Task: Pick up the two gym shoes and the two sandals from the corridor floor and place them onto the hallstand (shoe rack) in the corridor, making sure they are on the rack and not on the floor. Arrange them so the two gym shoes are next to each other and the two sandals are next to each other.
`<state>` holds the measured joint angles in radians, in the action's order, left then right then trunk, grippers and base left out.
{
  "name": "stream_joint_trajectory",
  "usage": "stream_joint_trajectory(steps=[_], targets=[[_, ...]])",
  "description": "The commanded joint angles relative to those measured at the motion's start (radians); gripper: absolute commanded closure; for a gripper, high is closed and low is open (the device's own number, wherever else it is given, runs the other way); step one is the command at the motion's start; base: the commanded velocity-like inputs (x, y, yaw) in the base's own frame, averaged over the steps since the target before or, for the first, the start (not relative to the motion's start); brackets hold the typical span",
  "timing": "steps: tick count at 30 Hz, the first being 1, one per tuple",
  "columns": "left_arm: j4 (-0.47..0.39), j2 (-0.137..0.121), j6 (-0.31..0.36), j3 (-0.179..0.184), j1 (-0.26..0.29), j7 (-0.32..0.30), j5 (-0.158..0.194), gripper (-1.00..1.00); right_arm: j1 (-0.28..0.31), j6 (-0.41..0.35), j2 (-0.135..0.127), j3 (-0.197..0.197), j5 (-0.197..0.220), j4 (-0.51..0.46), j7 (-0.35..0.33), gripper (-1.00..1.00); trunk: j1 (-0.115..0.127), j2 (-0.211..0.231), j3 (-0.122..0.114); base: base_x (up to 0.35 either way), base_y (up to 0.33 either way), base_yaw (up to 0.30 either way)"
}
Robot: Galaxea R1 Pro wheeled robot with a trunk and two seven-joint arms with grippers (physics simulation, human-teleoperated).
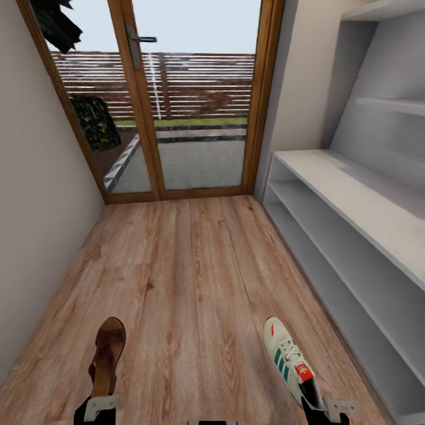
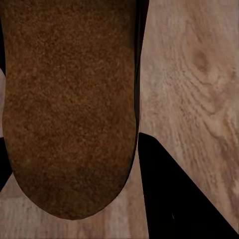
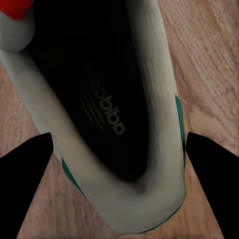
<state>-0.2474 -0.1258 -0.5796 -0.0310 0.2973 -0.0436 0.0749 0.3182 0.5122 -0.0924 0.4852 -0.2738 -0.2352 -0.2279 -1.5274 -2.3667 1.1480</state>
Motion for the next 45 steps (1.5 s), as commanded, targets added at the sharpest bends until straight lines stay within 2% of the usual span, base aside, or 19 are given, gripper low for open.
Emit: stream_joint_trajectory(steps=[1,10,21,45], targets=[[0.000,0.000,-0.002,-0.001,0.000,-0.004,0.005,1.00,0.001,0.003,0.000,0.009,-0.007,0.001,-0.005,1.00,0.000,0.000,0.001,0.000,0.306,-0.299],[0.000,0.000,-0.002,-0.002,0.000,-0.004,0.008,1.00,0.001,0.003,0.000,0.009,-0.007,0.001,-0.005,1.00,0.000,0.000,0.001,0.010,0.306,-0.299],[0.000,0.000,-0.003,-0.002,0.000,-0.004,0.008,1.00,0.001,0.003,0.000,0.009,-0.007,0.001,-0.005,1.00,0.000,0.000,0.001,0.136,0.306,-0.299],[0.000,0.000,-0.005,-0.003,0.000,-0.004,0.008,1.00,0.001,0.003,0.000,0.009,-0.007,0.001,-0.005,1.00,0.000,0.000,0.001,0.221,0.274,-0.299]])
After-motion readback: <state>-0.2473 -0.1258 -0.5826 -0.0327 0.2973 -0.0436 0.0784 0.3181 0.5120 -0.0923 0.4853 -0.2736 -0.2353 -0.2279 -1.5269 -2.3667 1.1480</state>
